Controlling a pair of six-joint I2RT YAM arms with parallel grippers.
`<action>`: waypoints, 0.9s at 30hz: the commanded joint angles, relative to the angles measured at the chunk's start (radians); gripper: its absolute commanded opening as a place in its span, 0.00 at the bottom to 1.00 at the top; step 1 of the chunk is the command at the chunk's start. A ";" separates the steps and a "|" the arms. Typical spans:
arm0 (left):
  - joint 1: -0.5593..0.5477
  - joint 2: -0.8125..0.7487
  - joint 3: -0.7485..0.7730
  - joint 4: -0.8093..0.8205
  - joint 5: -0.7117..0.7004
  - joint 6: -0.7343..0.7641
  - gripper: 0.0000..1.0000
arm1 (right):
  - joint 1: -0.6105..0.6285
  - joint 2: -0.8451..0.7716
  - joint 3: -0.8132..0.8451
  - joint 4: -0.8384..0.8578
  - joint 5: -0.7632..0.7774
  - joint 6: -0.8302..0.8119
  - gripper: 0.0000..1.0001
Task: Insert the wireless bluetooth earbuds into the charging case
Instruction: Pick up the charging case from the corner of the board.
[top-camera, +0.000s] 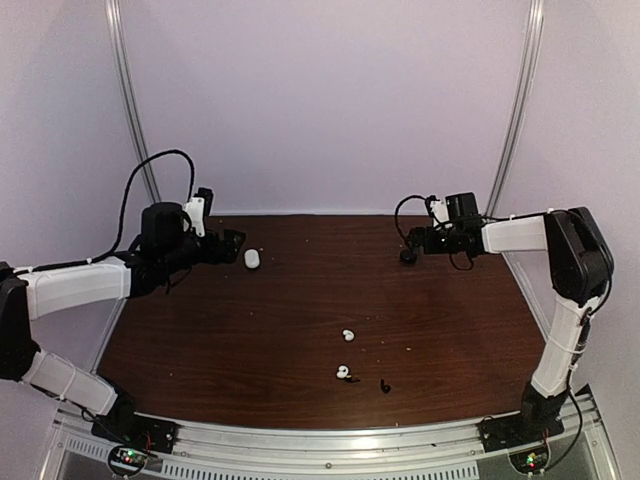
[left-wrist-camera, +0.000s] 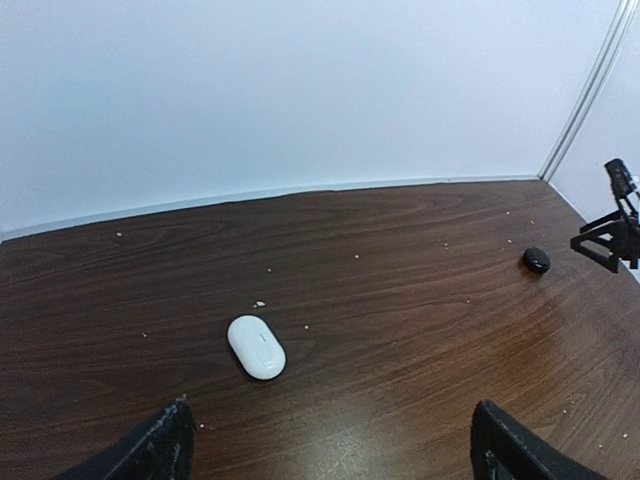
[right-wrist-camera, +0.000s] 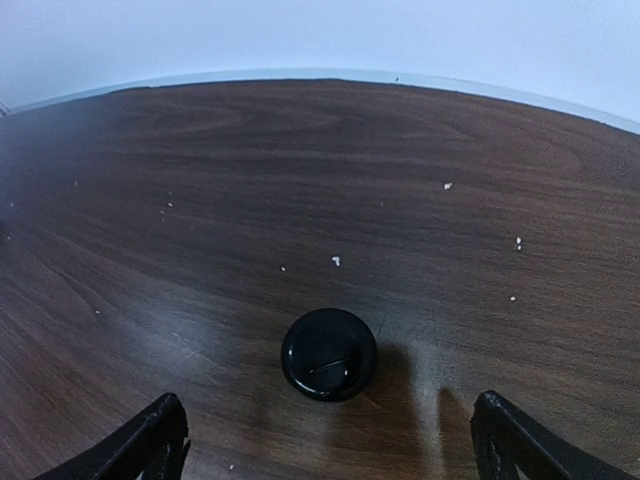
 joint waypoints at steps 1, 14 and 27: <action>-0.007 -0.020 -0.006 0.075 0.070 0.042 0.98 | -0.006 0.097 0.091 -0.091 -0.027 -0.046 1.00; -0.007 0.006 -0.004 0.116 0.142 0.050 0.98 | -0.008 0.249 0.239 -0.178 -0.058 -0.118 0.93; -0.007 0.017 0.014 0.099 0.150 0.060 0.98 | -0.001 0.361 0.379 -0.331 -0.020 -0.195 0.76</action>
